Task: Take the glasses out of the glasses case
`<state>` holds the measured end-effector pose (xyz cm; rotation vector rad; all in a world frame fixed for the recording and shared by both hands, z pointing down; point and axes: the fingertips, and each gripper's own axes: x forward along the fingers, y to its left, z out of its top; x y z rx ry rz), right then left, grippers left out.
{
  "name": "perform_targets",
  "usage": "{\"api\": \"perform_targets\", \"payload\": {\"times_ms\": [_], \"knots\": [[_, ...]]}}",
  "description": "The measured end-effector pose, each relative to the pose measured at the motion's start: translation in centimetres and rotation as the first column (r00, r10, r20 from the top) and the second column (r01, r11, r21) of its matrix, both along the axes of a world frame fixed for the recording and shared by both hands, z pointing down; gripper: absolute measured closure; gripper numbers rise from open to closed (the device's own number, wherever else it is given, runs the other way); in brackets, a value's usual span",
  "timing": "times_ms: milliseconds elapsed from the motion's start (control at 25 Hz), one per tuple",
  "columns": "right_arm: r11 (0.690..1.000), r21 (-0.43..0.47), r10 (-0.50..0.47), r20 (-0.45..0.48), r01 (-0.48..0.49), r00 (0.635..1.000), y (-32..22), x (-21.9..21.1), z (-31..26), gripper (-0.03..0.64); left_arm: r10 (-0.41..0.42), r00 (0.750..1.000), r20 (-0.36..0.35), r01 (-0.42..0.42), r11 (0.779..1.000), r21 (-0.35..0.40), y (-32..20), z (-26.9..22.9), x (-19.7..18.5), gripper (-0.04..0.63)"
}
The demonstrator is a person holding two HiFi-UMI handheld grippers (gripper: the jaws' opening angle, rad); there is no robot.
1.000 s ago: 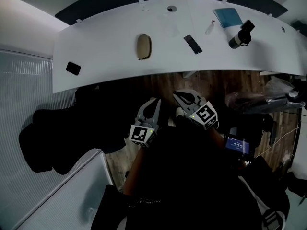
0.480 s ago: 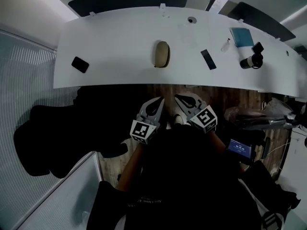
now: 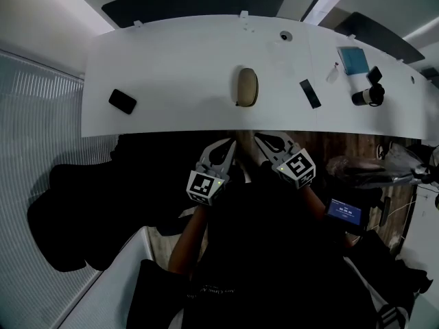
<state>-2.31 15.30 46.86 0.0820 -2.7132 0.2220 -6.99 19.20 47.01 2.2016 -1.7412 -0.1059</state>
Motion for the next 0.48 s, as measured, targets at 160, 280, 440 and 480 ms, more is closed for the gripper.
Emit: {"api": "perform_targets", "payload": {"times_ms": [160, 280, 440, 480], "knots": [[1.000, 0.005, 0.025, -0.018, -0.025, 1.000, -0.6, -0.6, 0.1, 0.608, -0.001, 1.000, -0.018, 0.001, 1.000, -0.012, -0.5, 0.7, -1.6, 0.588], [1.000, -0.006, 0.025, -0.008, -0.025, 1.000, -1.4, -1.6, 0.2, 0.609, -0.017, 1.000, -0.019, 0.017, 1.000, -0.027, -1.0, 1.0, -2.7, 0.588], [0.999, -0.013, 0.035, -0.006, -0.035, 0.999, -3.1, -1.8, 0.7, 0.609, -0.028, 1.000, -0.015, 0.027, 0.998, -0.049, -2.6, 1.7, -2.8, 0.588], [0.999, -0.009, 0.031, -0.004, -0.031, 1.000, -3.6, -1.9, 0.8, 0.609, -0.030, 0.999, -0.011, 0.029, 0.998, -0.057, -3.2, 1.9, -2.9, 0.588]]}}
